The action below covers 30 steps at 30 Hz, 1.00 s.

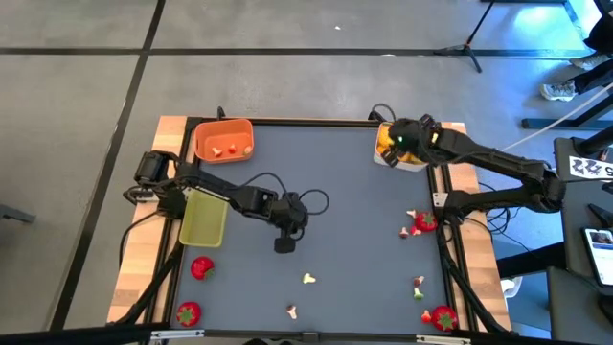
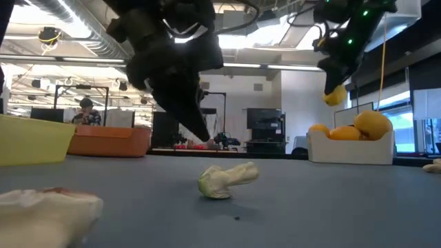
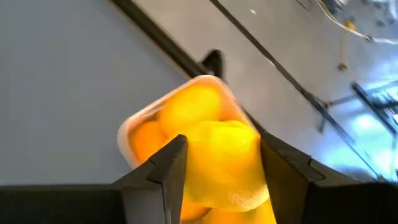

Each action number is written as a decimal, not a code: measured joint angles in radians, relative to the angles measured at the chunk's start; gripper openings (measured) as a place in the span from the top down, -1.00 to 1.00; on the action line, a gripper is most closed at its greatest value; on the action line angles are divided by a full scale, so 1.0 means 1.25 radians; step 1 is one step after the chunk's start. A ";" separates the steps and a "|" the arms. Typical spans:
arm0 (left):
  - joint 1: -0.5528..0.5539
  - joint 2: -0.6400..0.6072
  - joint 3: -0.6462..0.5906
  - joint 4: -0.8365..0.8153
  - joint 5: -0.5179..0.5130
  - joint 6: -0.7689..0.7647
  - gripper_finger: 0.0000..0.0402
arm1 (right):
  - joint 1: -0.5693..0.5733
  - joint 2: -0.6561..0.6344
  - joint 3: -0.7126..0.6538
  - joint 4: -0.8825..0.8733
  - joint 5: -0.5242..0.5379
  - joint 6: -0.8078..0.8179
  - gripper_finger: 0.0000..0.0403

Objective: Sort produce into baskets
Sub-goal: Put the lemon into the white bin

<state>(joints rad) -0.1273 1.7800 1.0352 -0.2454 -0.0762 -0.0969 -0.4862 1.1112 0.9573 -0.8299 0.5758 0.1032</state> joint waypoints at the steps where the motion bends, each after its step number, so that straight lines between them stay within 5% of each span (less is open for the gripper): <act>1: -0.004 0.001 -0.007 -0.001 -0.021 -0.007 0.97 | -0.021 0.006 0.000 0.007 -0.002 -0.004 0.17; 9: -0.024 0.002 -0.044 0.022 -0.063 -0.069 0.97 | -0.146 0.092 0.000 0.080 -0.076 -0.023 0.17; 19: -0.036 0.002 -0.064 0.044 -0.067 -0.088 0.97 | -0.211 0.213 0.001 0.082 -0.072 -0.006 0.16; 30: -0.034 0.002 -0.064 0.044 -0.067 -0.083 0.97 | -0.208 0.219 0.002 0.082 -0.070 -0.015 -0.27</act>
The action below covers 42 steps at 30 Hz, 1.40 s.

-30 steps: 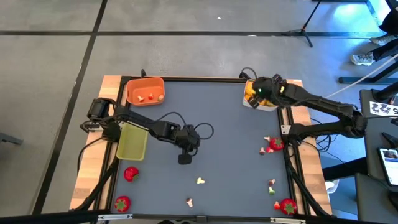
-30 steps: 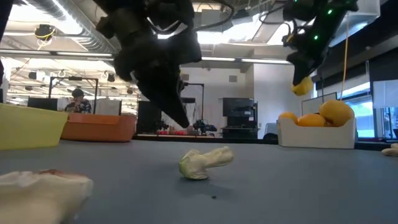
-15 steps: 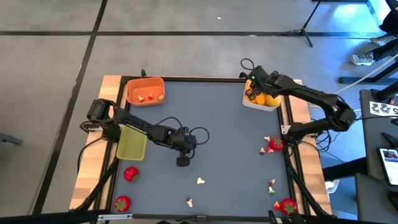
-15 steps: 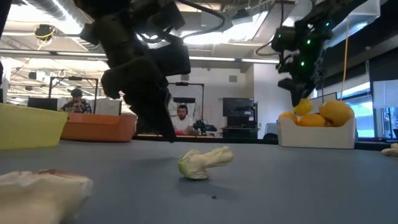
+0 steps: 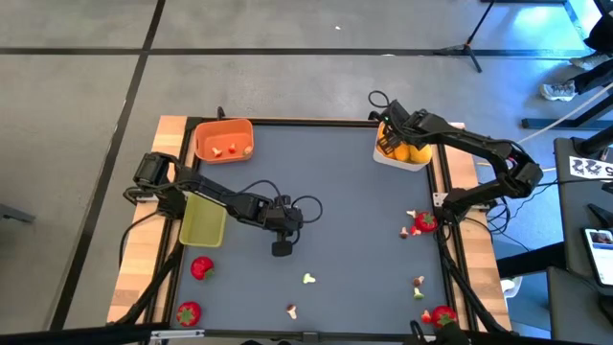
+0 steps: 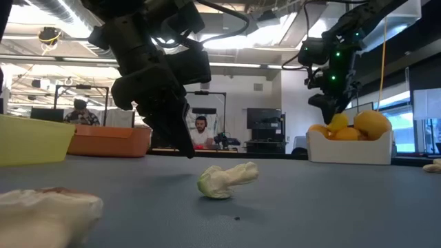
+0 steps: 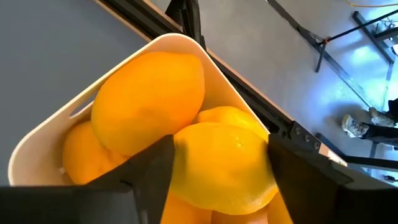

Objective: Sort produce into baskets
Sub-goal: Put the lemon into the white bin, then put the brown mushroom into the orange bin

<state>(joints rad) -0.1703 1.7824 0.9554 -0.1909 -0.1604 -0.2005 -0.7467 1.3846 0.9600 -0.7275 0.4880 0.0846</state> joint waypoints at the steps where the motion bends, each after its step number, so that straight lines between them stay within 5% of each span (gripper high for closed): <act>1: 0.000 0.000 0.000 0.000 0.000 0.000 0.97 | 0.000 0.000 0.000 -0.002 -0.001 -0.006 -0.32; 9: 0.001 0.000 0.000 -0.004 0.000 0.005 0.97 | 0.049 -0.009 0.085 -0.097 -0.013 -0.012 -0.48; 18: 0.000 -0.002 0.000 -0.015 0.000 0.011 0.97 | 0.210 -0.064 0.170 -0.204 -0.015 0.006 -0.46; 29: -0.004 -0.115 0.000 -0.073 0.000 0.015 0.97 | 0.478 -0.127 0.179 -0.373 -0.247 0.102 -0.46; 42: -0.106 -0.190 0.000 -0.105 -0.078 0.013 0.97 | 0.718 -0.127 0.022 -0.379 -0.358 0.326 -0.46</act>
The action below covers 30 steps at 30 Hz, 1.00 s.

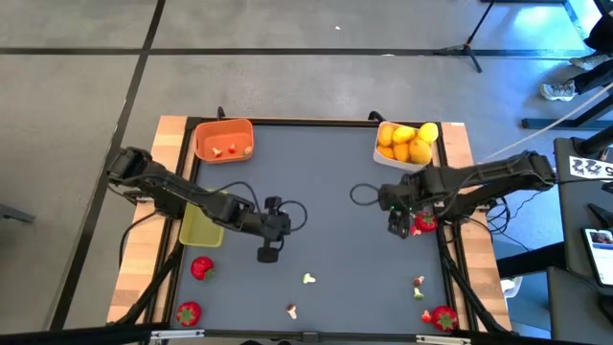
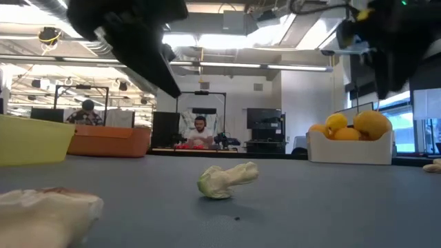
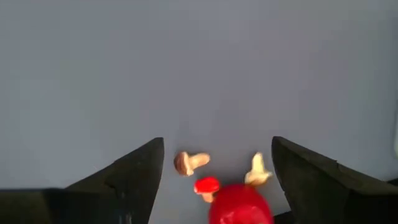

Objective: Sort produce into baskets
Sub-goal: Put the brown mushroom into the orange bin

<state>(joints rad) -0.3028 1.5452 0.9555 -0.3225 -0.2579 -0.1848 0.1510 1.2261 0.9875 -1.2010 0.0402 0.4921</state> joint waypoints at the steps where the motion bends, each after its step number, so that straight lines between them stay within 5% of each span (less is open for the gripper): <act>1: -0.008 0.000 0.000 -0.002 -0.005 0.000 0.97 | 0.009 0.000 -0.021 0.008 -0.005 0.017 -0.46; 11: -0.044 0.000 0.000 -0.003 -0.031 -0.013 0.97 | 0.075 0.004 -0.184 0.148 -0.108 0.155 -0.46; 21: -0.040 0.000 0.000 -0.002 -0.032 -0.020 0.97 | 0.079 0.075 -0.223 0.161 -0.123 0.182 -0.45; 30: -0.041 0.000 0.000 -0.002 -0.032 -0.023 0.97 | 0.079 0.130 -0.238 0.188 -0.136 0.177 -0.09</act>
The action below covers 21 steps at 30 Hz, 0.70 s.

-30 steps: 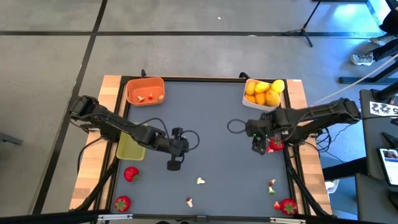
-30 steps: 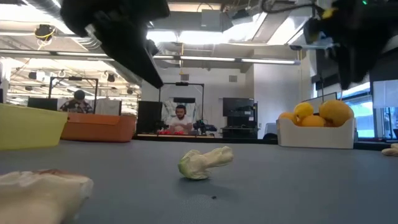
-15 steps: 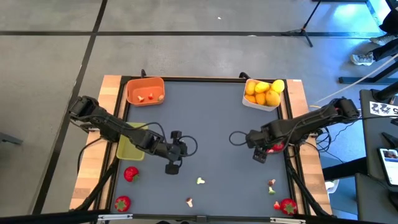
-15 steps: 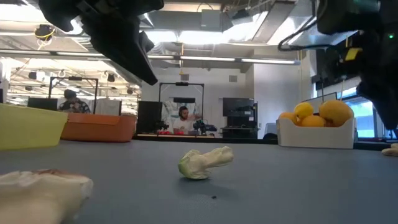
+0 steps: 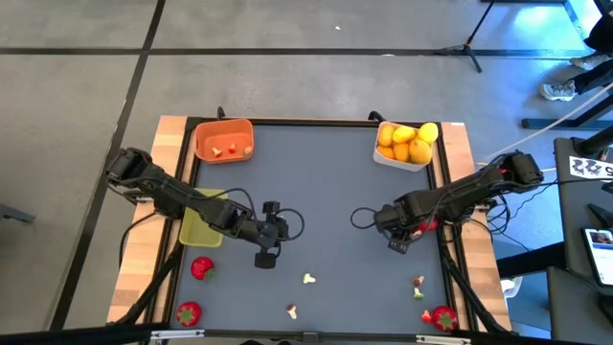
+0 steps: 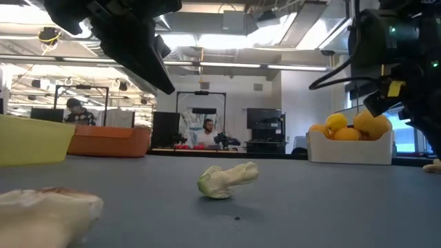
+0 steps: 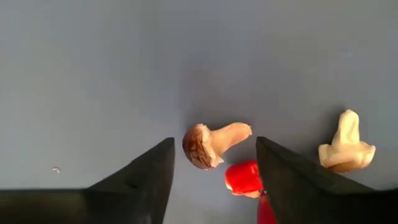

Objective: Sort produce into baskets
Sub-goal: Put the brown mushroom into the orange bin

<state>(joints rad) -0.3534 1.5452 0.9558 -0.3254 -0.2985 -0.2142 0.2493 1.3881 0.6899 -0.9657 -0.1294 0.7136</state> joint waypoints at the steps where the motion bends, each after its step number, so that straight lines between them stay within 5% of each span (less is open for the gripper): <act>1: 0.000 0.000 0.000 0.000 0.000 0.000 0.97 | 0.000 0.003 0.000 0.000 0.002 0.000 -0.04; 9: 0.000 0.000 0.000 0.003 0.000 0.001 0.97 | -0.001 0.009 0.000 0.015 0.006 -0.005 0.29; 21: 0.000 0.000 0.000 0.028 0.000 -0.006 0.97 | -0.001 0.009 0.000 0.016 -0.017 0.000 0.43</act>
<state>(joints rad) -0.3535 1.5452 0.9554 -0.2901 -0.2989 -0.2212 0.2485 1.3991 0.6899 -0.9451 -0.1505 0.7139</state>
